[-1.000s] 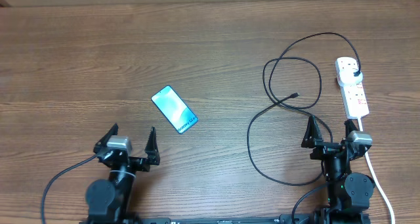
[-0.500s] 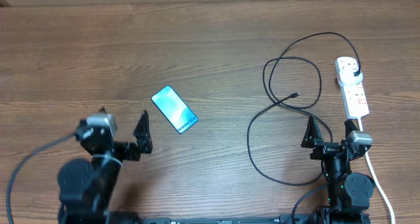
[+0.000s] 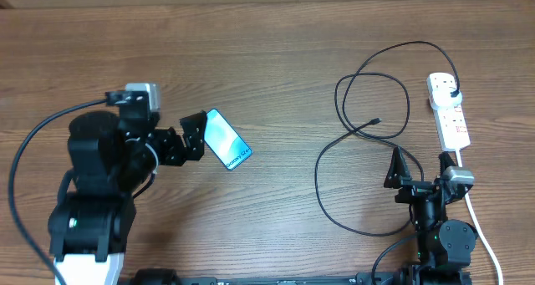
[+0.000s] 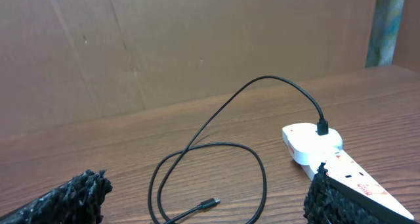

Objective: Plug charger to phone and switch on socket
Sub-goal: 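Move the left gripper forward over the smartphone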

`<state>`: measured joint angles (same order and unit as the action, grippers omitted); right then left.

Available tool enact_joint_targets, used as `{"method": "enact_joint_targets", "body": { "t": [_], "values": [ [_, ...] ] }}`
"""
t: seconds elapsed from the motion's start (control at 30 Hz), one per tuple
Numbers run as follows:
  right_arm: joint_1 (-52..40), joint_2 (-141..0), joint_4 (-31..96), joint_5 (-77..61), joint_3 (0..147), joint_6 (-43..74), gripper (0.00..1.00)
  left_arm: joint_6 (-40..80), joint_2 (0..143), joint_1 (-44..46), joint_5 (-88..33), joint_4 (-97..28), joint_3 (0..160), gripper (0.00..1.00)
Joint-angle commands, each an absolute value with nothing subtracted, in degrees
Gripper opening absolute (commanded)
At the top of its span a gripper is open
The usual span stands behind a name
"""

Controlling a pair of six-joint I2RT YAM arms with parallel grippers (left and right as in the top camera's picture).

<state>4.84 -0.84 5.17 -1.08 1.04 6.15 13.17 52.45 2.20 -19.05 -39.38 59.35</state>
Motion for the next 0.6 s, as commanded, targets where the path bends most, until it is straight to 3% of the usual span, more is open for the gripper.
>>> {"method": "enact_joint_targets", "body": {
  "t": [0.0,0.57],
  "values": [
    [4.6,-0.2,4.8,-1.0,0.4,5.9,1.00,13.9,55.1,1.9,-25.6,-38.7,60.6,1.00],
    [4.6,-0.2,4.8,-1.0,0.4,5.9,1.00,28.8,61.9,2.9,-20.4,-41.2,65.5,1.00]
  ]
}}
